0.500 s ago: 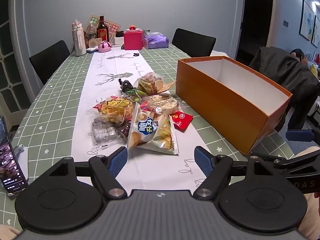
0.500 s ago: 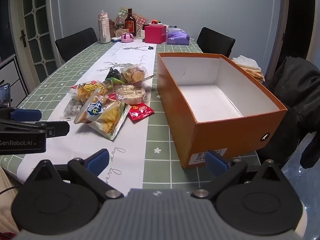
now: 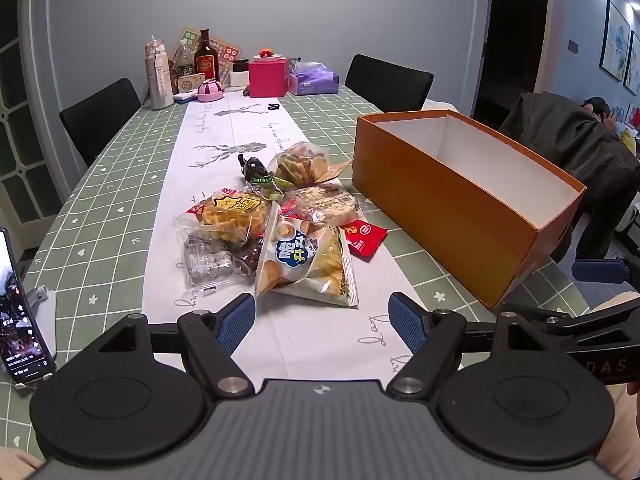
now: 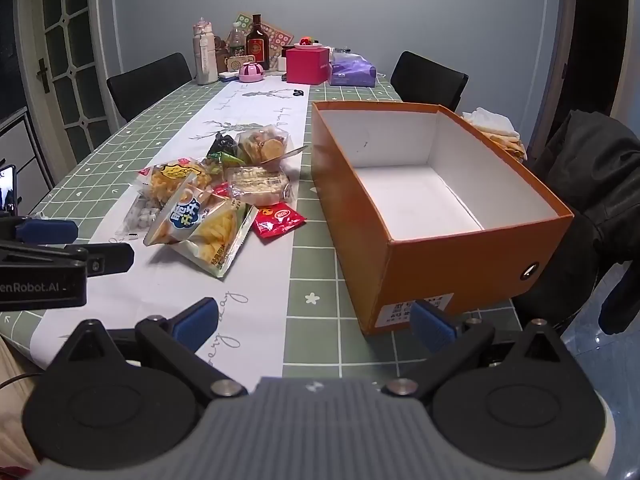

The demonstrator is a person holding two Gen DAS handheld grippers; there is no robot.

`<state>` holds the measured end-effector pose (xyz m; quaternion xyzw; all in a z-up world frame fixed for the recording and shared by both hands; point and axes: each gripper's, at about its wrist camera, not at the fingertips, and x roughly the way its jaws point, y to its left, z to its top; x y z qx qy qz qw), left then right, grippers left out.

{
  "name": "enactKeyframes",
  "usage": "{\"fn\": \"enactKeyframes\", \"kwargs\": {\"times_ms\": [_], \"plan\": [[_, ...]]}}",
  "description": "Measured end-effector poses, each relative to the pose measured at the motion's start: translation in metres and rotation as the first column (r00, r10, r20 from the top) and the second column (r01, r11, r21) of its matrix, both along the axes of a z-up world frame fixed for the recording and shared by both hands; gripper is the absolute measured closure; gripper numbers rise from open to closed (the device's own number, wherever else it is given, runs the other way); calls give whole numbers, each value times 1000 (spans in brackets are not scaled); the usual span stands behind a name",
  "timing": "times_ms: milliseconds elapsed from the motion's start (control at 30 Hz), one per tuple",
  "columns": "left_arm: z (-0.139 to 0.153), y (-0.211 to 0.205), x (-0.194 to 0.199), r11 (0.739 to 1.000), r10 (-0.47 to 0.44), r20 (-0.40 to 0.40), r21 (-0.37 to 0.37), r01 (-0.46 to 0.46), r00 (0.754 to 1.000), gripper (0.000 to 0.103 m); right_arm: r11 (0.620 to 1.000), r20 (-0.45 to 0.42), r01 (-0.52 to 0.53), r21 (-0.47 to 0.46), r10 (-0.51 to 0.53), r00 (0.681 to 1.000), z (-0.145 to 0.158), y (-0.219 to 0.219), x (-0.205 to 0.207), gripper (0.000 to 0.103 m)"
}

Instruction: Organize snacks

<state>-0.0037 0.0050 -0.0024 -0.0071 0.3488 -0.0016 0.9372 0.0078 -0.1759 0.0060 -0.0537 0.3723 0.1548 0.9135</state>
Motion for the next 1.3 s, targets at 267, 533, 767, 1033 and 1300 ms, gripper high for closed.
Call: {"fn": "enactKeyframes", "kwargs": {"times_ms": [267,533,767,1033,1300], "plan": [[1,-3,2,1000,4,-3,0,-4,1000,14,1000,-3,1,-3,-1,1000,0,0,0,3],[-1,-2,3,1000,3,-4,1,-3,1000,14,1000,-5,2,-4,-2,1000,0,1,1,3],[0,-2,3,1000,5,-4,2,-5,1000,14,1000,-5,5,-6,-5,1000,-1,1,1,4],[0,-3,2,1000,7,-4,0,-7,1000,14,1000,-5,5,-6,-5,1000,-1,1,1,3],[0,-5,0,1000,7,-6,1,-7,1000,14,1000,-9,3,-5,-3,1000,-2,1,2,3]]}}
